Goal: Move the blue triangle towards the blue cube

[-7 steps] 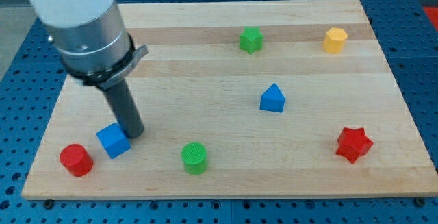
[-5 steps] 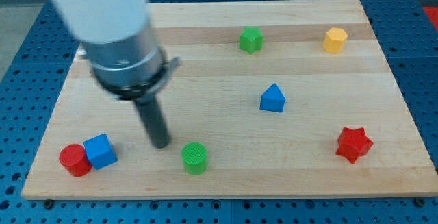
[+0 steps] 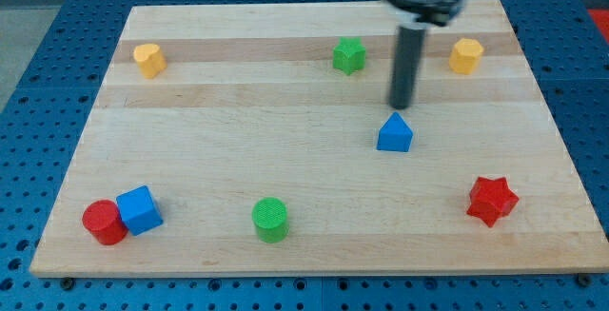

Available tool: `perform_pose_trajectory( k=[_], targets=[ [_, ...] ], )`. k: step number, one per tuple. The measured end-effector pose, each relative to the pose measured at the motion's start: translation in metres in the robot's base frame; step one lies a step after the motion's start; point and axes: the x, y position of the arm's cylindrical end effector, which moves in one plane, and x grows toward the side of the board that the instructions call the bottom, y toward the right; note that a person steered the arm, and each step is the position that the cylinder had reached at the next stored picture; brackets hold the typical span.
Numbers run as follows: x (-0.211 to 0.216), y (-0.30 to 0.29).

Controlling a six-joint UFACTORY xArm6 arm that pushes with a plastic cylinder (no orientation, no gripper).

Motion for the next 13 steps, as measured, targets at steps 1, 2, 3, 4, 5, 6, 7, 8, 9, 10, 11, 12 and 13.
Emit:
perform_pose_trajectory(
  k=[1,2,3,4,5,6,7,8,9,10,11,12,13],
  targets=[
    [0.017,0.055],
    [0.029,0.065],
    [0.049,0.065],
    [0.049,0.044],
    [0.049,0.024],
    [0.049,0.019],
    [0.049,0.009],
    [0.037,-0.011],
    [0.037,-0.02],
    [0.037,-0.029],
    [0.037,-0.043],
    [0.037,-0.059],
    [0.041,-0.073]
  ],
)
